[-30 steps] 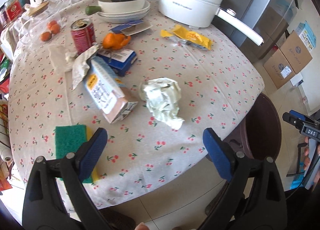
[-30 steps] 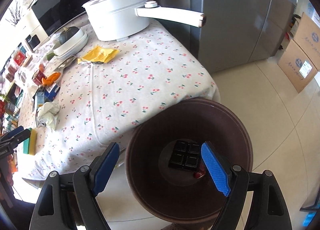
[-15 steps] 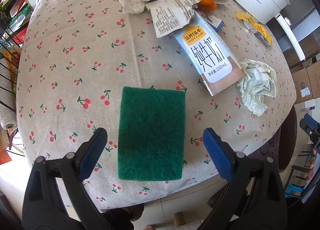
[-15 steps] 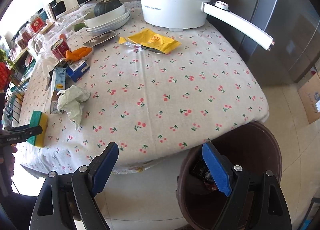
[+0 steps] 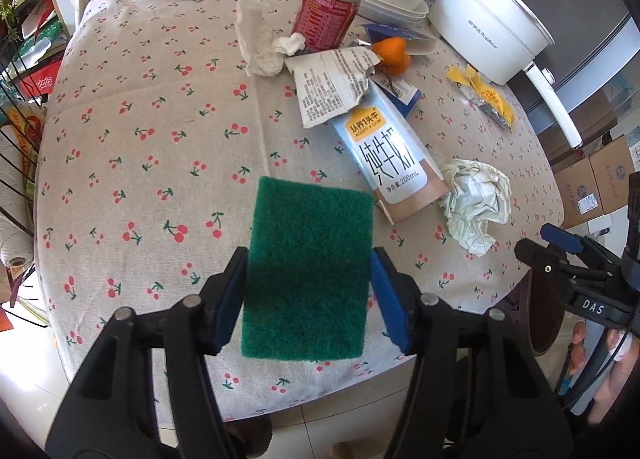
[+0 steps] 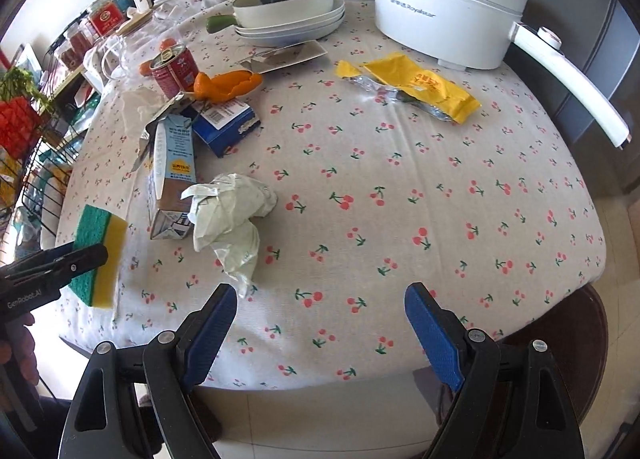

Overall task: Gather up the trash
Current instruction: 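Grasp the crumpled white paper with the right gripper while the left lifts the sponge, then carry the sponge and the paper over the brown bin with both grippers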

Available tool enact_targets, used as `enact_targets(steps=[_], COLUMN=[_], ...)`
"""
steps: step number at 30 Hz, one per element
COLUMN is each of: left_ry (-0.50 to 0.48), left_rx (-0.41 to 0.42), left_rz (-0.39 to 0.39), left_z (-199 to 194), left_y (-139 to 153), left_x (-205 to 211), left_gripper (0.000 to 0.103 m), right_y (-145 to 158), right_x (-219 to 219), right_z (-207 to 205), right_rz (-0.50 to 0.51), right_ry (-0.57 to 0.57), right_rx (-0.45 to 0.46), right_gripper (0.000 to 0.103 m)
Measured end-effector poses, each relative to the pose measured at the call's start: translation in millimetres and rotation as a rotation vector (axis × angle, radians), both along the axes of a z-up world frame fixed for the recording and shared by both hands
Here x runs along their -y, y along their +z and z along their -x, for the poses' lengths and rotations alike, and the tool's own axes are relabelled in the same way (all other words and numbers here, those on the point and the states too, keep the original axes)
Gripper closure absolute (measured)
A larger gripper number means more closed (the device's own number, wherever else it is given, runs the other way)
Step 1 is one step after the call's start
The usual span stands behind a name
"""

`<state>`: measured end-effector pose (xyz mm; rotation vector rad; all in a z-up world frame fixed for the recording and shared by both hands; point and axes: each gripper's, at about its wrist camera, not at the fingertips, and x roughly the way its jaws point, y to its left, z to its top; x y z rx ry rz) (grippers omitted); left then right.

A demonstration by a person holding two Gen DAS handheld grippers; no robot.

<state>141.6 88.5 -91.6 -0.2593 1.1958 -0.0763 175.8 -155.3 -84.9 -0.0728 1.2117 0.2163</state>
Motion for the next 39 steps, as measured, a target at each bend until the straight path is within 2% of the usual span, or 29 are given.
enact_targets(steps=[8,13,16,20,29,39], left_ry=[0.008,0.020,0.020,0.010,-0.007,-0.047], left_rx=[0.025,0.024,0.024,0.029,0.045,0.060], left_rz=[0.024,0.045,0.053,0.052,0.055,0.064], left_z=[3.8,6.2,4.8,4.1,1.9,0.4], left_y=[8.3,10.1,10.6,12.6,17.9,22.9], left_x=[-15.4,-20.3,-21.1,-17.3,-5.4,20.2], left_gripper=[0.042,0.041,0.042,0.041,0.041,0.041], right_y=[-22.6,-28.2,-31.3,-35.6,-12.1,9.4], right_x=[-38.7,-58.7,-66.1,-70.4,-52.9,-7.8], right_z=[-23.5,-34.1,-36.9,-36.9,-26.8,-11.7], right_rz=[0.004,0.042,0.039,0.046,0.025,0.016], right_ry=[0.026,0.051,0.070,0.094,0.081,0.034], right_rx=[-0.012,0.030,0.039,0.027,0.065,0.083], right_gripper=[0.016,0.021,0.035,0.062,0.062,0.062])
